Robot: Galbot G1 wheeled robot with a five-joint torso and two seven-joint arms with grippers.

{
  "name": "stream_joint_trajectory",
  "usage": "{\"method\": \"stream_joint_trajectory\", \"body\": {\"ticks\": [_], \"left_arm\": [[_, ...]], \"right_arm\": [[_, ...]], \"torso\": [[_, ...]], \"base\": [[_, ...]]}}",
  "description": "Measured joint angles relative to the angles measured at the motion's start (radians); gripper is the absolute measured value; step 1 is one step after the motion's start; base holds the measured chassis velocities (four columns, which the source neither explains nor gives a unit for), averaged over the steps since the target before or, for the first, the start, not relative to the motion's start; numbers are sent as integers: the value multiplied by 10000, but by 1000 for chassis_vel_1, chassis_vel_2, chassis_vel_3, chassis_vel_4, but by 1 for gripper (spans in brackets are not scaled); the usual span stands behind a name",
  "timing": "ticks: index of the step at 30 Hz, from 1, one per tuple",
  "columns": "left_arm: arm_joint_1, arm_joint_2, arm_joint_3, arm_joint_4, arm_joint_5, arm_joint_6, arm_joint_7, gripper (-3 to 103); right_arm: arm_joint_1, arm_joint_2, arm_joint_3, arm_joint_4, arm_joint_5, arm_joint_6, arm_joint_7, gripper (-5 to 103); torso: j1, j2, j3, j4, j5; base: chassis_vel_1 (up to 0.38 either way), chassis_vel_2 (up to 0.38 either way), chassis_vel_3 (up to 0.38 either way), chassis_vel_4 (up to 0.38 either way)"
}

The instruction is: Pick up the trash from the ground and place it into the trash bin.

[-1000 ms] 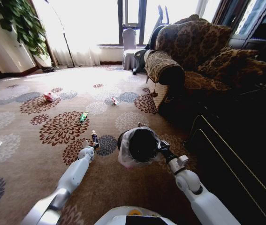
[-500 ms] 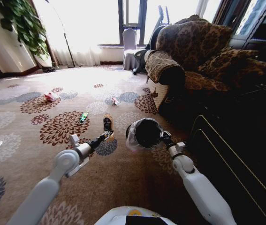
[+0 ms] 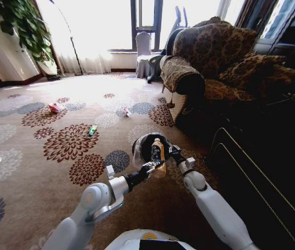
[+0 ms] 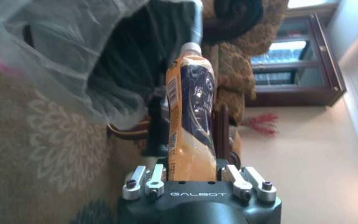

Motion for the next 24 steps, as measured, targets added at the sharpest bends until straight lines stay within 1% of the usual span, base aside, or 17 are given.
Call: {"method": "stream_joint_trajectory", "body": {"ticks": [2, 5, 6, 7, 8, 10, 13, 15, 16, 17, 18, 19, 23, 24], "left_arm": [[-90, -67, 81, 205, 86, -108, -19, 40], [-492, -353, 342, 1056, 430, -461, 58, 40], [-492, -353, 342, 1056, 430, -461, 58, 40], [-738, -570, 464, 1463, 518, -640, 61, 40], [-943, -778, 573, 1771, 561, -775, 133, 38], [-1019, -870, 642, 1877, 589, -841, 216, 38], [-1210, -1130, 955, 2117, 667, -911, 483, 53], [-1222, -1149, 986, 2140, 666, -911, 517, 53], [-1240, -1208, 1070, 2238, 653, -909, 622, 64], [-1239, -1219, 1086, 2265, 638, -909, 660, 64], [-1219, -1224, 1094, 2283, 625, -911, 701, 70], [-1219, -1224, 1094, 2283, 625, -911, 701, 70], [-1018, -1164, 1090, 2283, 523, -889, 841, 90], [-1018, -1164, 1090, 2283, 523, -889, 841, 90]], "right_arm": [[-17, -9, 16, 27, 0, -3, 0, 0], [-132, -53, 41, 118, 1, -19, -2, 0], [-132, -53, 41, 118, 1, -19, -2, 0], [-193, -76, 45, 134, -6, -37, -4, 0], [-241, -104, 71, 142, -9, -50, -2, 0], [-261, -132, 85, 145, -9, -56, -1, 0], [-316, -245, 162, 217, 23, -91, 0, 0], [-321, -255, 171, 234, 33, -100, 0, 0], [-351, -284, 214, 289, 80, -142, 1, 0], [-372, -288, 232, 304, 91, -151, 0, 0], [-398, -294, 251, 313, 97, -157, 0, 0], [-398, -294, 251, 313, 97, -157, 0, 0], [-490, -312, 321, 326, 102, -159, 0, 0], [-490, -312, 321, 326, 102, -159, 0, 0]], "torso": [[0, 0, 0, 2, -1], [0, 0, 0, 1, 0], [0, 0, 0, 1, 0], [0, 0, 0, 1, 0], [1, 0, 1, 0, 0], [1, 0, 1, -1, 0], [1, 0, 0, -2, 0], [1, 0, 0, -1, 0], [1, 0, 0, 1, -1], [1, 0, 0, 1, -2], [1, 0, 0, 2, -1], [1, 0, 0, 2, -1], [1, 0, 1, 1, -2], [1, 0, 1, 1, -2]], "base": [[0, 0, 0, 0], [0, 0, 0, 0], [0, 0, 0, 0], [0, 0, 0, 0], [0, 0, 0, 0], [0, 0, 0, 0], [0, 0, 0, 0], [0, 0, 0, 0], [0, 0, 0, 0], [0, 0, 0, 0], [0, 0, 0, 0], [0, 0, 0, 0], [0, 0, 0, 0], [0, 0, 0, 0]]}}
